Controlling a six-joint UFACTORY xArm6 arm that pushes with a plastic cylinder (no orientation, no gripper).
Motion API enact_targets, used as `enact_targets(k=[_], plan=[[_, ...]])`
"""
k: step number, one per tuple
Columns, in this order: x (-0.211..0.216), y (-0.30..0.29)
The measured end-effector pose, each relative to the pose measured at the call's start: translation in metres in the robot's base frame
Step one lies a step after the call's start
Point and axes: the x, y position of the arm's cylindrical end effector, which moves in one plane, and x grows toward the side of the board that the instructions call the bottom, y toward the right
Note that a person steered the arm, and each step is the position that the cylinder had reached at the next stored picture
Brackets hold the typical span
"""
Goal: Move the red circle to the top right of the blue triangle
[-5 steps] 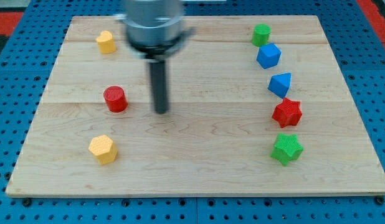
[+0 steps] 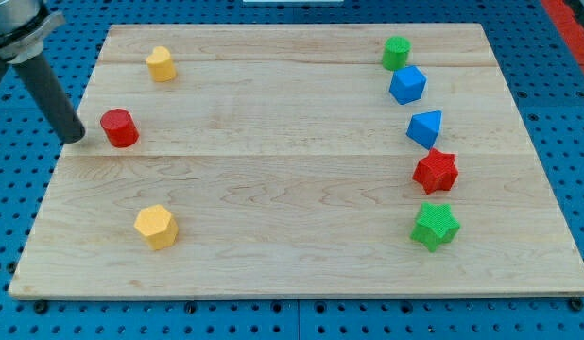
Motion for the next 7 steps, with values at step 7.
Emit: enact_targets(k=[7], plan=[[-0.057, 0.241]])
